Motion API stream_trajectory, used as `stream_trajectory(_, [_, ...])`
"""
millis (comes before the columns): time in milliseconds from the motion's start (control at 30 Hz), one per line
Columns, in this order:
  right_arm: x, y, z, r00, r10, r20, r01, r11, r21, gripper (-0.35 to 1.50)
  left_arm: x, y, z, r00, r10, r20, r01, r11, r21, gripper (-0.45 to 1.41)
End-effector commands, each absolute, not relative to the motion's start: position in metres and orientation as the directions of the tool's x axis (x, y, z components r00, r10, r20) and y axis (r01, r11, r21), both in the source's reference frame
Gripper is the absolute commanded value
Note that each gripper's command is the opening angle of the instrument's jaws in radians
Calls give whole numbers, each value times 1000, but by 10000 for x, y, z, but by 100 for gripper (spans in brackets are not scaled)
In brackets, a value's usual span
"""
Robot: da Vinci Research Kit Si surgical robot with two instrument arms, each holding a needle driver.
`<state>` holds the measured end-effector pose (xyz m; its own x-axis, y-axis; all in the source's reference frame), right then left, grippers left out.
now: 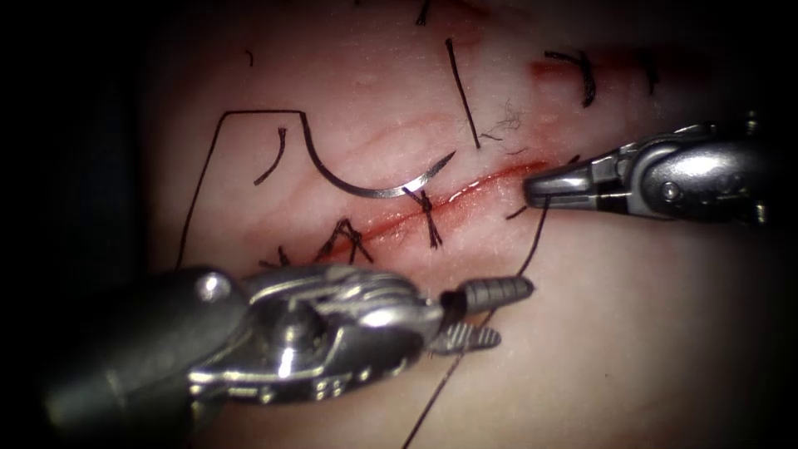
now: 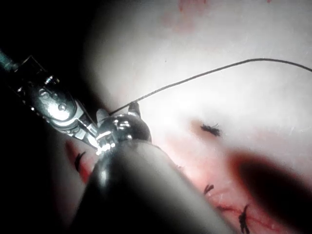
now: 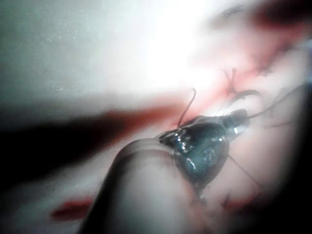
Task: Wound Closure
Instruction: Use the right hand to handoff a longer length of suture to the left gripper.
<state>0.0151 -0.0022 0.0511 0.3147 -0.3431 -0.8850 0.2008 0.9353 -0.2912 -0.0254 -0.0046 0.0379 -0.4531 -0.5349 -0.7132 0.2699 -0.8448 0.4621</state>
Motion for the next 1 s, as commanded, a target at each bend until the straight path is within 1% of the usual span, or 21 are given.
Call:
stream_trajectory(33, [157, -17, 516, 310, -348, -885, 203, 933, -296, -35, -260, -42, 380, -450, -538, -713, 270, -843, 465, 73])
stream_trajectory(233, [156, -14, 523, 314, -351, -882, 201, 933, -299, -35, -259, -45, 375, -441, -538, -719, 273, -843, 463, 67])
stream_trajectory(467, [154, -10, 528, 315, -345, -884, 192, 936, -296, -35, -259, -49, 371, -423, -540, -728, 281, -842, 461, 49])
stream_trajectory(733, [151, -7, 530, 313, -338, -887, 185, 938, -292, -35, -257, -51, 370, -421, -541, -729, 282, -841, 461, 43])
stream_trajectory(800, [151, -7, 530, 313, -338, -887, 185, 938, -292, -35, -257, -52, 370, -420, -541, -728, 282, -841, 462, 29])
stream_trajectory(933, [151, -7, 530, 313, -333, -890, 181, 940, -288, -35, -258, -54, 371, -416, -543, -730, 284, -840, 463, -11])
stream_trajectory(1000, [151, -7, 530, 311, -332, -890, 179, 941, -289, -35, -258, -55, 371, -413, -544, -731, 286, -839, 463, -20])
